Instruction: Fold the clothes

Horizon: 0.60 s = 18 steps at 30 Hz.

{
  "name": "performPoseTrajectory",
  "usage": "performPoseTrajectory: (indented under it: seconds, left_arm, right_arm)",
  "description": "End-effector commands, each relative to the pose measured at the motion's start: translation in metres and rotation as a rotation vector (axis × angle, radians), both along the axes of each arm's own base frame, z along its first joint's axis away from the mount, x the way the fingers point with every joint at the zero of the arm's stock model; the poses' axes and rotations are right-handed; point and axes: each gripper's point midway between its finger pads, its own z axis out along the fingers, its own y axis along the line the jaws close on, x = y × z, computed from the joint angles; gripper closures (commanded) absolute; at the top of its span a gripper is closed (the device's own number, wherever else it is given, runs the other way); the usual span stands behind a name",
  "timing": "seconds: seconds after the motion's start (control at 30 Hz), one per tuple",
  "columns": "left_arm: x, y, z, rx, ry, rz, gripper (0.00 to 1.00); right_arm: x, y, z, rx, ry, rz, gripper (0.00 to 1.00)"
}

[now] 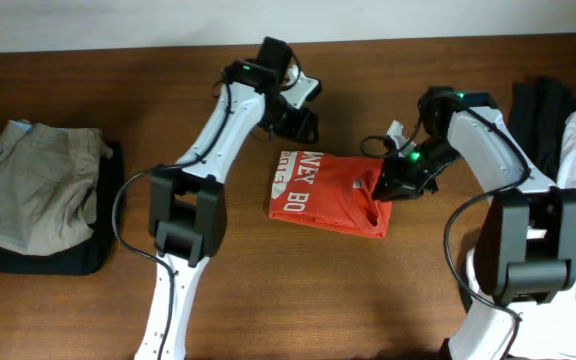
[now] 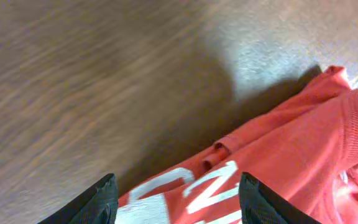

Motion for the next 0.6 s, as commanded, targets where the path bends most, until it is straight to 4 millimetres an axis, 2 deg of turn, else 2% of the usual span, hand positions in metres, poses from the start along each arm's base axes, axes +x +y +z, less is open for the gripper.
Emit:
performPoseTrajectory:
  seconds: [0.0,0.07,0.1,0.13,0.17,0.2,0.23,0.27,0.33,0.37,0.4,0.43,0.47,0.5,0.53,0.57]
  left_arm:
    - [-0.012,0.007,-0.026,0.077,0.029,-0.031,0.38]
    - [-0.024,0.014,-0.044,0.117,0.074,-0.032,0.38]
    - [-0.032,0.018,-0.054,0.137,0.106,-0.032,0.38]
    - [-0.041,0.028,-0.066,0.183,0.138,-0.028,0.38]
    - [-0.048,0.037,-0.072,0.230,0.159,-0.024,0.38]
    - [-0.057,0.049,-0.074,0.290,0.193,-0.023,0.38]
    - [-0.068,0.057,-0.073,0.323,0.242,-0.025,0.38]
    - [-0.078,0.061,-0.072,0.340,0.285,-0.026,0.39]
    - [-0.099,0.070,-0.068,0.378,0.374,-0.032,0.51]
    - [-0.110,0.074,-0.066,0.404,0.441,0.037,0.52]
    - [-0.110,0.074,-0.063,0.407,0.450,0.078,0.53]
    - [-0.106,0.072,-0.061,0.395,0.437,0.097,0.53]
    - [-0.102,0.070,-0.056,0.383,0.416,0.107,0.53]
    - [-0.090,0.067,-0.045,0.353,0.364,0.116,0.53]
    - [-0.073,0.062,-0.029,0.313,0.288,0.129,0.53]
    - [-0.047,0.048,0.000,0.219,0.167,0.138,0.38]
  right_arm:
    - [0.000,0.018,0.004,0.035,-0.042,0.072,0.80]
    - [-0.006,0.025,-0.006,-0.008,-0.037,0.120,0.79]
    - [-0.008,0.032,-0.018,-0.016,-0.044,0.136,0.80]
    - [-0.010,0.027,-0.036,-0.060,-0.034,0.106,0.79]
    - [-0.015,0.018,-0.053,-0.119,-0.023,0.088,0.80]
    - [-0.020,0.008,-0.069,-0.179,-0.021,0.085,0.75]
    - [-0.023,-0.013,-0.089,-0.303,-0.036,0.088,0.74]
    - [-0.020,-0.029,-0.096,-0.387,-0.039,0.049,0.74]
    - [0.005,-0.067,-0.098,-0.551,-0.105,-0.065,0.73]
    - [0.036,-0.082,-0.091,-0.552,-0.195,-0.135,0.67]
    - [0.058,-0.088,-0.080,-0.545,-0.260,-0.171,0.64]
    - [0.090,-0.084,-0.057,-0.501,-0.371,-0.147,0.56]
    - [0.106,-0.075,-0.040,-0.456,-0.432,-0.114,0.54]
    - [0.118,-0.061,-0.017,-0.405,-0.474,-0.083,0.52]
    - [0.120,-0.053,0.000,-0.392,-0.476,-0.058,0.50]
    - [0.117,-0.051,0.015,-0.393,-0.460,-0.049,0.49]
